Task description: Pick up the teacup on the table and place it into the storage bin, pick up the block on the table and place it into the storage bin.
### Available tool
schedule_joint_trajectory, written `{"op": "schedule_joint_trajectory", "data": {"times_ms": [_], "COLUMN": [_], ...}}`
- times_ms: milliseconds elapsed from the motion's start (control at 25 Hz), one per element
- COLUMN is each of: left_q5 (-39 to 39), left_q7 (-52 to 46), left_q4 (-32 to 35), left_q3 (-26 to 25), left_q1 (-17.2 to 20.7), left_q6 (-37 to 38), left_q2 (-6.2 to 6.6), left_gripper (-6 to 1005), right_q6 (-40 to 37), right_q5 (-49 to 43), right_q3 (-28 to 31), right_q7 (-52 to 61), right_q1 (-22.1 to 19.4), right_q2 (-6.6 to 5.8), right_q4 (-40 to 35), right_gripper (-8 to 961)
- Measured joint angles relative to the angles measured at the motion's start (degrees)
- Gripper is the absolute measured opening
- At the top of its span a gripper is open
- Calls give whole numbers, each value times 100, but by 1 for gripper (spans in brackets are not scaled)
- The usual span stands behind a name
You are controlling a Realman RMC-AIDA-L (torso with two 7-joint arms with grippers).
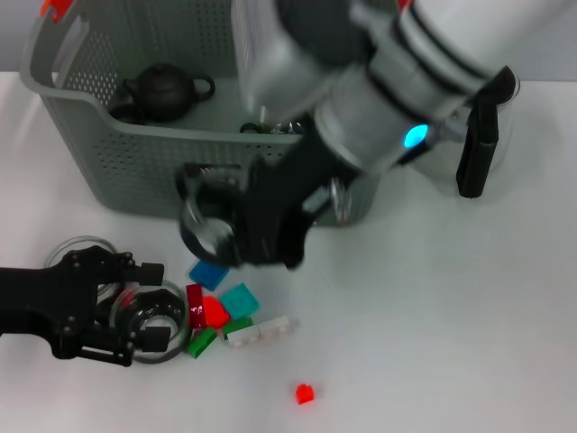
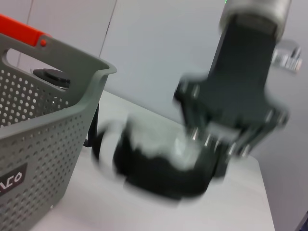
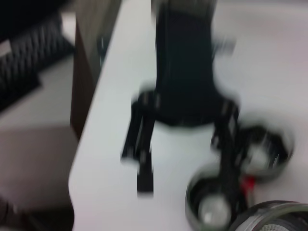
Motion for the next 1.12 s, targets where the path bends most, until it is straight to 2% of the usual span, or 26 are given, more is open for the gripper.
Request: {"op": "schedule_joint_trajectory", "data": {"times_ms": [160,200,240,280,400,600,720,760,880,1000,1120], "left_q5": [0,0,0,2,19,27,37,40,45,45,45], "left_q7": [14,19,23,25,26,29,29,29,30,67,99], "left_q4": [-3,-3,-6,-8,-12,-13,-10,-7,5,21,30], "left_q3": [0,-1,0,0,-1,33,44,50,60,61,62], "left_q1": [0,-1,-8,-17,-46,-77,-110,-119,-135,-142,-141], "left_q6": [17,18,19,18,19,23,26,27,27,27,19], "left_q2": [29,32,34,39,48,50,56,57,57,57,55], "left_gripper": [947,947,947,947,947,948,948,948,948,948,948], "right_q6": [-403,-403,-240,-240,288,1153,1518,1808,2097,2564,2898], "right_q5": [336,376,386,386,238,-289,-734,-1069,-1356,-1725,-1979], "right_q3": [1257,1472,1974,1974,2446,2582,2593,2570,2551,2536,2501], "right_q7": [-2,-3,2,2,16,247,400,423,430,397,401], "right_q1": [82,95,120,120,146,332,589,767,929,1137,1229], "right_q2": [-38,-55,-113,-113,-218,-389,-469,-474,-447,-360,-273], "right_q4": [-434,-506,-608,-608,-479,266,927,1417,1869,2503,2822], "right_gripper": [57,57,57,56,56,57,58,58,59,60,61]}}
